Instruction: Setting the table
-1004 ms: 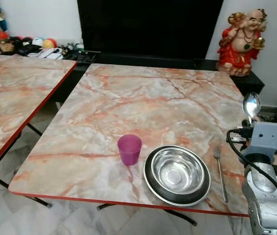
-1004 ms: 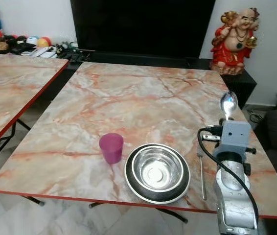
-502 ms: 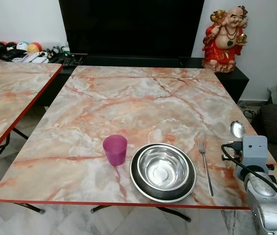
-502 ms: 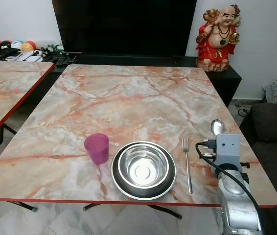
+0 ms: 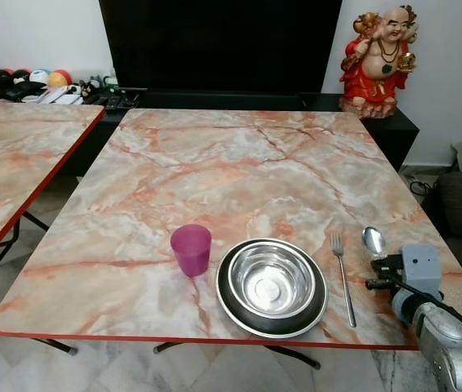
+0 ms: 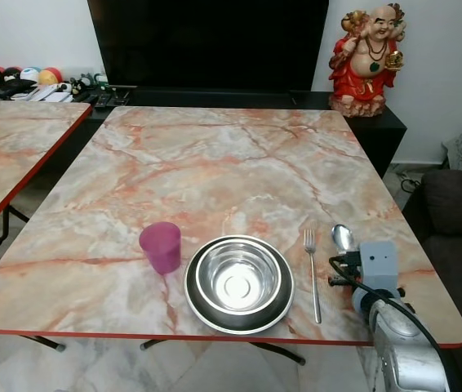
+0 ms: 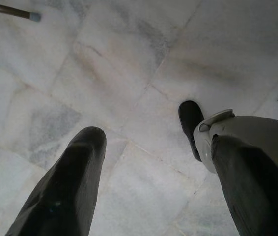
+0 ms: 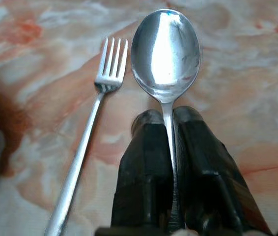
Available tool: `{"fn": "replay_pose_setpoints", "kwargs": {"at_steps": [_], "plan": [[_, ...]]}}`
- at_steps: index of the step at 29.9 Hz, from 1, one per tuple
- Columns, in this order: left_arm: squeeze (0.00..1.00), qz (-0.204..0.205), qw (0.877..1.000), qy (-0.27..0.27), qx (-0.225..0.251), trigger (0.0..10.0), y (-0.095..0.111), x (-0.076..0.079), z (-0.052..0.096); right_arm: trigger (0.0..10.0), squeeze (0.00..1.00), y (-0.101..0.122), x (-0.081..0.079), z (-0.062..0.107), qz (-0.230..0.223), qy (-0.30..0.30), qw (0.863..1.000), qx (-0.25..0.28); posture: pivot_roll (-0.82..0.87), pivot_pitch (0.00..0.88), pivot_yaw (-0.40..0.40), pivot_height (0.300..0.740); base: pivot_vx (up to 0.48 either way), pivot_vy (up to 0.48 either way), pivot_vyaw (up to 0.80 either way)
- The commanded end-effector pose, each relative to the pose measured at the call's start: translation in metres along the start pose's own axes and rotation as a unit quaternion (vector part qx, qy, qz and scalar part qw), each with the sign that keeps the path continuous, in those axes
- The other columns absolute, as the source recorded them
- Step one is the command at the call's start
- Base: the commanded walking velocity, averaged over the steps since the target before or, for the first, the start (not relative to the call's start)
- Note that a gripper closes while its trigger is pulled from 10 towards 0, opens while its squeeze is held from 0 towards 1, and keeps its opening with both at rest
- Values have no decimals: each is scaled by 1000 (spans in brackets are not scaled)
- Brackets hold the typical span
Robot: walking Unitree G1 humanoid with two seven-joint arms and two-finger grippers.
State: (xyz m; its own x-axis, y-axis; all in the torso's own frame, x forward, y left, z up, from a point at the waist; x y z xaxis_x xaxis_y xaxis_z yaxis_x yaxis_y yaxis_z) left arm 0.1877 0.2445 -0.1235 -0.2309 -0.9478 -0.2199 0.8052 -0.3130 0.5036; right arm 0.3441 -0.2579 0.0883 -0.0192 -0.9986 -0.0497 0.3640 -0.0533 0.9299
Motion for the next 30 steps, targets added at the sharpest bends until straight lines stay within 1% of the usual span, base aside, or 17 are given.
{"fn": "replay_pose_setpoints", "kwargs": {"at_steps": [1, 3, 4, 9, 11, 15, 19, 26, 28, 30], "plan": [[0, 1, 1000, -3, -12, 10000, -7, 2, 1, 10000, 0, 0, 4, -1, -3, -5, 1000, -4, -71, 76, 10, 740, 0, 0, 0], [0, 2, 1000, -3, -12, 10000, -8, 2, 1, 10000, 0, -1, 3, -2, -25, 0, 1000, 0, -71, 76, 10, 740, 0, 0, 0], [0, 3, 1000, -3, -13, 10000, -9, 3, 1, 10000, 0, -3, 0, -3, -44, 6, 999, 0, -74, 75, 15, 740, 0, 0, 0], [0, 1, 1000, -6, -14, 10000, -8, 4, 1, 10000, 0, -5, -5, -8, -43, 12, 999, -5, -73, 71, 18, 740, 0, 0, 0], [0, -5, 1000, -8, -10, 10000, -4, 3, 0, 10000, 0, -4, -7, -14, -47, 11, 999, -4, -75, 69, 21, 740, 0, 0, 0], [0, -2, 1000, -3, -3, 10000, 2, 0, -1, 10000, 0, -2, -11, -17, -47, 19, 999, -2, -67, 66, 22, 740, 0, 0, 0], [0, -5, 1000, -4, -4, 10000, 3, 0, -1, 10000, 0, 1, -12, -19, -46, 21, 999, 1, -73, 71, 26, 740, 0, 0, 0], [0, -5, 1000, -5, -4, 10000, 2, 0, -1, 10000, 0, -1, -12, -21, -35, 18, 999, -2, -68, 73, 25, 740, 0, 0, 0], [0, -4, 1000, -6, -5, 10000, 1, 0, -1, 10000, 0, -1, -11, -22, -33, 8, 999, 0, -68, 73, 25, 740, 0, 0, 0], [0, -5, 1000, -6, -5, 10000, 1, 0, -1, 10000, 0, 0, -10, -23, -40, 0, 999, 4, -68, 73, 25, 740, 0, 0, 0]]}}
Point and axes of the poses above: a point about 5 cm out from each wrist's last joint towards the gripper, its own z axis pointing back from the gripper into the wrist, its own y axis along the axis of the wrist's last joint, x = y × z, the point moved 5 cm from there along -z, pointing out of the wrist towards the gripper, and after that the axes turned 9 degrees about -z, right-handed, at the moved point
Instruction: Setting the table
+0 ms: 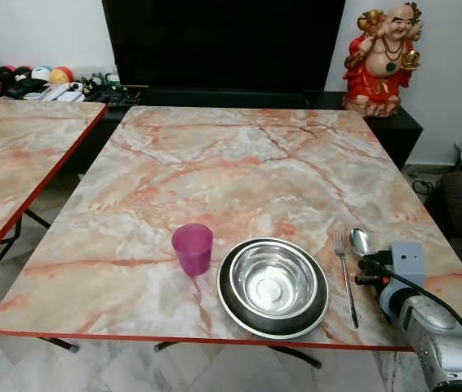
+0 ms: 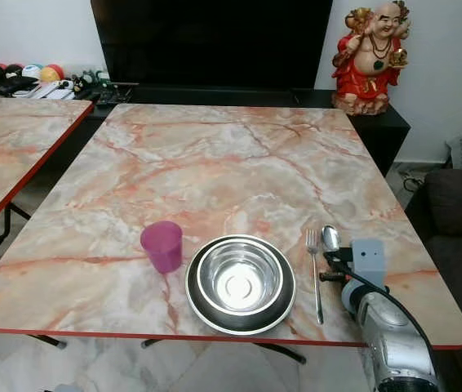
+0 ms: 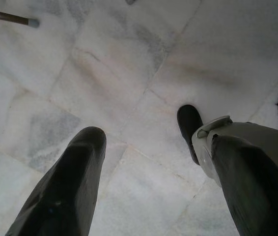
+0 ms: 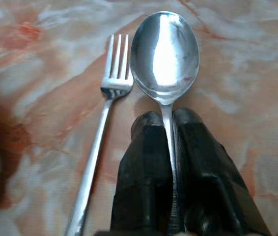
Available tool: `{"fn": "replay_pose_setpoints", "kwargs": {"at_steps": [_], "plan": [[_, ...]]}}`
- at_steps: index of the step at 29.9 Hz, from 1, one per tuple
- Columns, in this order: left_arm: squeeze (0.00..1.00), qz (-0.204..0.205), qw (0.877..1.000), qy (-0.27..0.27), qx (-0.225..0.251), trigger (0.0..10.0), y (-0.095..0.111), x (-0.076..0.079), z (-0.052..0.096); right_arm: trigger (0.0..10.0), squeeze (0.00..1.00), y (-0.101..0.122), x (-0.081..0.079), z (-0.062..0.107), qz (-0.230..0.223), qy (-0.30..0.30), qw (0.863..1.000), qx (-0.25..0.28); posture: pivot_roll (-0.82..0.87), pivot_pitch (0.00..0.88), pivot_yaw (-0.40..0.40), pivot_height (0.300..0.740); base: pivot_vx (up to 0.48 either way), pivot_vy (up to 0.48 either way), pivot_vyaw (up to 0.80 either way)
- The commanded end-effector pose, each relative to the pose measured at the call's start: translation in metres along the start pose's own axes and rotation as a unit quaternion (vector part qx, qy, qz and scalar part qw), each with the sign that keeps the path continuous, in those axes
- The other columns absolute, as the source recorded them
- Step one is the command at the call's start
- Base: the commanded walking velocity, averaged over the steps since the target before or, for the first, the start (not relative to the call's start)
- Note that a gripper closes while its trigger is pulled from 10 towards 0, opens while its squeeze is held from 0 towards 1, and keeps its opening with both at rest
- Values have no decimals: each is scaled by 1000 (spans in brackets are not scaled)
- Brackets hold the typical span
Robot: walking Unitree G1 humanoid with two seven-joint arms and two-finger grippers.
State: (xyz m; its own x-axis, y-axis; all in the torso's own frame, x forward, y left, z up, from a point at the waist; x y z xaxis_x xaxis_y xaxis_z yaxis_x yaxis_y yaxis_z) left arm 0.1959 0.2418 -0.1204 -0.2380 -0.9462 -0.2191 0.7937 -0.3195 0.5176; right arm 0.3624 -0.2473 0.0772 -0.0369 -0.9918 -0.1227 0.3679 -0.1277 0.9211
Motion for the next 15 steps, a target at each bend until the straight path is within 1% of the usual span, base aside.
{"fn": "replay_pose_setpoints", "kwargs": {"at_steps": [1, 5, 15], "plan": [[0, -2, 1000, -4, -14, 10000, -8, 0, 1, 10000, 0, 4, 0, -2, -7, -7, 1000, 10, -66, 74, 27, 740, 0, 0, 0], [0, -3, 1000, -4, -12, 10000, -7, 0, 1, 10000, 0, 5, 0, -3, -17, -18, 1000, 15, -64, 75, 28, 740, 0, 0, 0], [0, -2, 1000, -5, -12, 10000, -6, -1, 1, 10000, 0, 4, -6, -7, -22, -18, 999, 15, -60, 75, 28, 740, 0, 0, 0]]}}
Point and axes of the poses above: a point about 5 cm out from each wrist's last joint towards the gripper, its own z axis pointing back from the gripper into the wrist, its own y axis along the axis of the wrist's last joint, x = y × z, the point moved 5 cm from there along -z, pointing out of the wrist towards the gripper, and after that the axes turned 9 degrees about -z, right-handed, at the moved point
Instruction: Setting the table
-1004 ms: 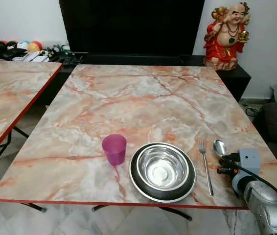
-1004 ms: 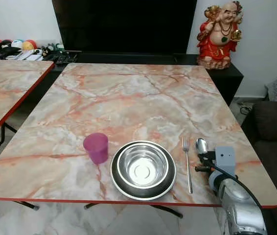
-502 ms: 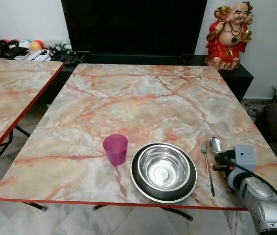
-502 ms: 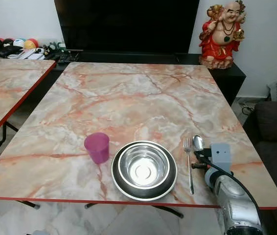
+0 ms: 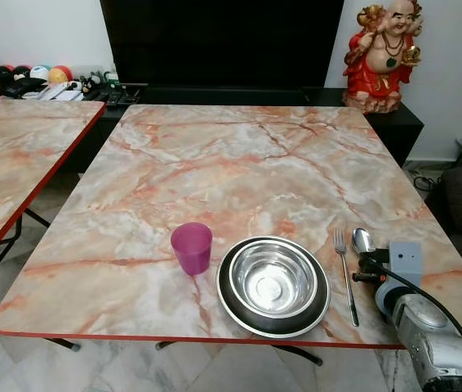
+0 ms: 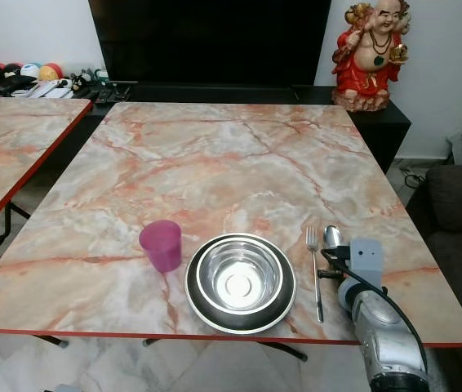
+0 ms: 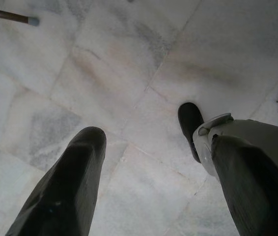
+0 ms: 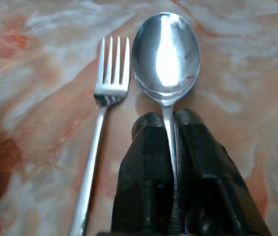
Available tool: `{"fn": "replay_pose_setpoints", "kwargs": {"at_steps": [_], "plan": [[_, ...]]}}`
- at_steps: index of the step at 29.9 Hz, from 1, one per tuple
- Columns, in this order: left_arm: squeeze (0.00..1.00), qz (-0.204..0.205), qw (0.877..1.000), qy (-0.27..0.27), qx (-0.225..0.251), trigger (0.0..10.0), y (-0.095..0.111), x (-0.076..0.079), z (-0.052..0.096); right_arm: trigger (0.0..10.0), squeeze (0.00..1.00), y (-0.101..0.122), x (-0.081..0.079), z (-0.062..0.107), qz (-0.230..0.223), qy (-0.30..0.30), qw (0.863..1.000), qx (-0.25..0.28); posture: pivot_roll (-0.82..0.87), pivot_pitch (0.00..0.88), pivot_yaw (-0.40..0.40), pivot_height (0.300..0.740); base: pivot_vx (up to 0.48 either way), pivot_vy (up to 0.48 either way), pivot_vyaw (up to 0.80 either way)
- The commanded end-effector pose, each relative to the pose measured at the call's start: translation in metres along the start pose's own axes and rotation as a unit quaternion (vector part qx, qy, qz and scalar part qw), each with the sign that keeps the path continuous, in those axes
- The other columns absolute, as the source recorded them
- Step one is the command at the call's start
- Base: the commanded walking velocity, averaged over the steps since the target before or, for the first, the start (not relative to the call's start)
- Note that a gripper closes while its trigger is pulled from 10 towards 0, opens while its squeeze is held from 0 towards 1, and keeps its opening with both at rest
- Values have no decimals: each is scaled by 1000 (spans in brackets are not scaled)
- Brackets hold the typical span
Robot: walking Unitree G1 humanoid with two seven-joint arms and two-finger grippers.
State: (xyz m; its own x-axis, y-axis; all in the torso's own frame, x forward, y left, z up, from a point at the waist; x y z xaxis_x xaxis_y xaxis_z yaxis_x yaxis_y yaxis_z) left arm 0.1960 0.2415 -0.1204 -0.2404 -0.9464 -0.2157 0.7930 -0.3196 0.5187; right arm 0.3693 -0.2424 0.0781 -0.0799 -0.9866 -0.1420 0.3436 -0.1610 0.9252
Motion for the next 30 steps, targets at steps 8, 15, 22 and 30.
{"fn": "replay_pose_setpoints", "kwargs": {"at_steps": [8, 15, 22, 30], "plan": [[0, -1, 1000, -2, -12, 10000, -6, -2, 1, 10000, 0, -1, -4, -3, -6, 2, 1000, 0, -55, 75, 29, 740, 0, 0, 0], [0, -4, 1000, -3, -13, 10000, -7, -2, 2, 10000, 0, -5, -1, -3, 0, -5, 1000, -4, -56, 78, 30, 740, 0, 0, 0], [0, -3, 1000, -2, -13, 10000, -7, -3, 2, 10000, 0, -7, -4, -3, -3, -3, 1000, -8, -54, 79, 31, 740, 0, 0, 0], [0, -4, 1000, -2, -13, 10000, -8, -3, 2, 10000, 141, -9, -5, -3, -6, 0, 1000, -12, -56, 80, 31, 740, 0, 0, 0]]}}
Point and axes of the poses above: a point about 5 cm out from each wrist's last joint towards the gripper, its own z axis pointing back from the gripper into the wrist, its own y axis along the axis of the wrist's last joint, x = y × z, the point moved 5 cm from there along -z, pointing out of the wrist towards the gripper, and after that the axes turned 9 degrees about -z, right-handed, at the moved point
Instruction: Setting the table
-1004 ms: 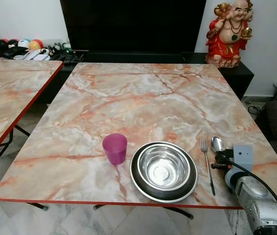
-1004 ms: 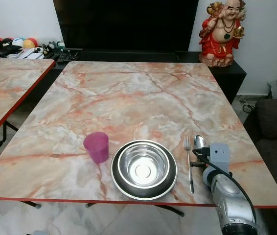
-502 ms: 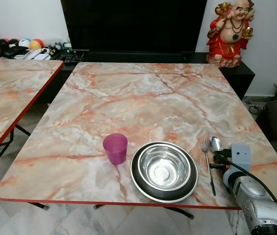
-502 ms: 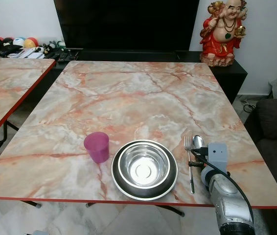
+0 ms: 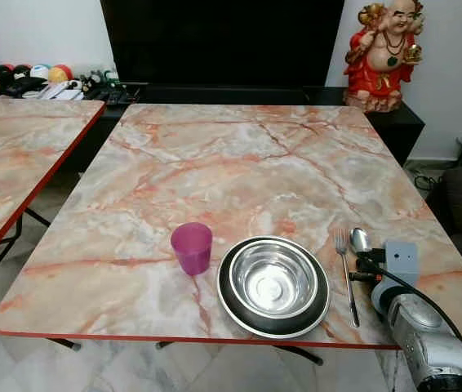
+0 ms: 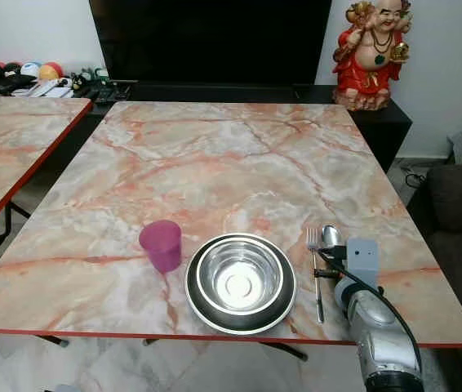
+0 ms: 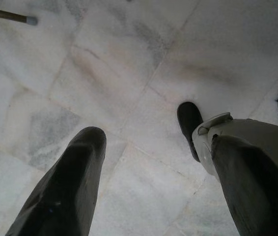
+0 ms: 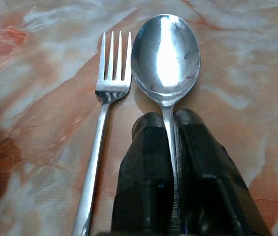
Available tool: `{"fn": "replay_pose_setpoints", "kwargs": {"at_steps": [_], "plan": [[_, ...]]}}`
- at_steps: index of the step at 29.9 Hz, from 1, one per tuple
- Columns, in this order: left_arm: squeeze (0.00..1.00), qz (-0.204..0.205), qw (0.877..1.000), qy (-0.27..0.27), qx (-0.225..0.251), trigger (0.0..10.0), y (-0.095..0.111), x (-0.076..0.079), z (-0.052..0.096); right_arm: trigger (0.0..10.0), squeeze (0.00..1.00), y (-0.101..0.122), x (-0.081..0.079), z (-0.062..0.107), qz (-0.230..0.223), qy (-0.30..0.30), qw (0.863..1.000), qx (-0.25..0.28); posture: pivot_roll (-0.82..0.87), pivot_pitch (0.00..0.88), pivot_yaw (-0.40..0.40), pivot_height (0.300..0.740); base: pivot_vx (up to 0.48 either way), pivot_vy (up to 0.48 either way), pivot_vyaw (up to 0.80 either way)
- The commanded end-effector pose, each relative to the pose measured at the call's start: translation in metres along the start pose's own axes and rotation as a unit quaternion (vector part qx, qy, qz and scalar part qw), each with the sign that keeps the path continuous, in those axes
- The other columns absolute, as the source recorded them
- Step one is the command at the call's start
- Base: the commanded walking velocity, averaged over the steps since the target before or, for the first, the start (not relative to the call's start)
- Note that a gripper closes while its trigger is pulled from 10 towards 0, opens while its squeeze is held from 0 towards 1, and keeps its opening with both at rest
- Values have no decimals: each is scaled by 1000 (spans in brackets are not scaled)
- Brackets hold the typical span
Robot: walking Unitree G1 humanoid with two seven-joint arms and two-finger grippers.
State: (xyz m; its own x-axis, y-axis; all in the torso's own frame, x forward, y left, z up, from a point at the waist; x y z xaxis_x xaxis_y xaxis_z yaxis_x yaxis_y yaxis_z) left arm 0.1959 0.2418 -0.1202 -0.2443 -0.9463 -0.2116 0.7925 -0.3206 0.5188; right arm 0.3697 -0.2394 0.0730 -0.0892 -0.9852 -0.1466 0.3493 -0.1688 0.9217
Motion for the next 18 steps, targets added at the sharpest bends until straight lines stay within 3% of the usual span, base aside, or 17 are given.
{"fn": "replay_pose_setpoints", "kwargs": {"at_steps": [1, 2, 8, 9, 18], "plan": [[0, -3, 1000, 1, -14, 10000, -8, -2, 2, 10000, 141, -4, -3, -1, -2, 4, 1000, -8, -56, 80, 31, 740, 0, 0, 0], [0, -3, 1000, 1, -13, 10000, -7, -2, 2, 10000, 200, -5, -3, -1, -2, 4, 1000, -9, -56, 80, 31, 740, 0, 0, 0], [0, -3, 1000, 0, -12, 10000, -7, -2, 1, 10000, 204, -7, -3, -1, -2, 4, 1000, -12, -55, 79, 30, 740, 0, 0, 0], [0, -2, 1000, 0, -12, 10000, -7, -2, 1, 10000, 357, -6, -3, -1, -1, 4, 1000, -12, -56, 79, 29, 740, 0, 0, 0], [0, -2, 1000, 1, -13, 10000, -8, -2, 2, 10000, 345, -6, -4, -2, 4, 4, 1000, -13, -54, 76, 28, 740, 0, 0, 0]]}}
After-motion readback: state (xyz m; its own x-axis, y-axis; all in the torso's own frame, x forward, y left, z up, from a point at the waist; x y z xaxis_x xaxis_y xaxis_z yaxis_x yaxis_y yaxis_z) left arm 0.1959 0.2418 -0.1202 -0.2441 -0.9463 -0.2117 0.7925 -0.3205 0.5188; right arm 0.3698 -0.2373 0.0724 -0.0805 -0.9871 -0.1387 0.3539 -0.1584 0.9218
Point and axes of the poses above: a point about 5 cm out from each wrist's last joint towards the gripper, its own z axis pointing back from the gripper into the wrist, its own y axis along the axis of the wrist's last joint, x = y × z, the point moved 5 cm from there along -z, pointing out of the wrist towards the gripper, and after that the axes turned 9 degrees about -z, right-handed, at the moved point
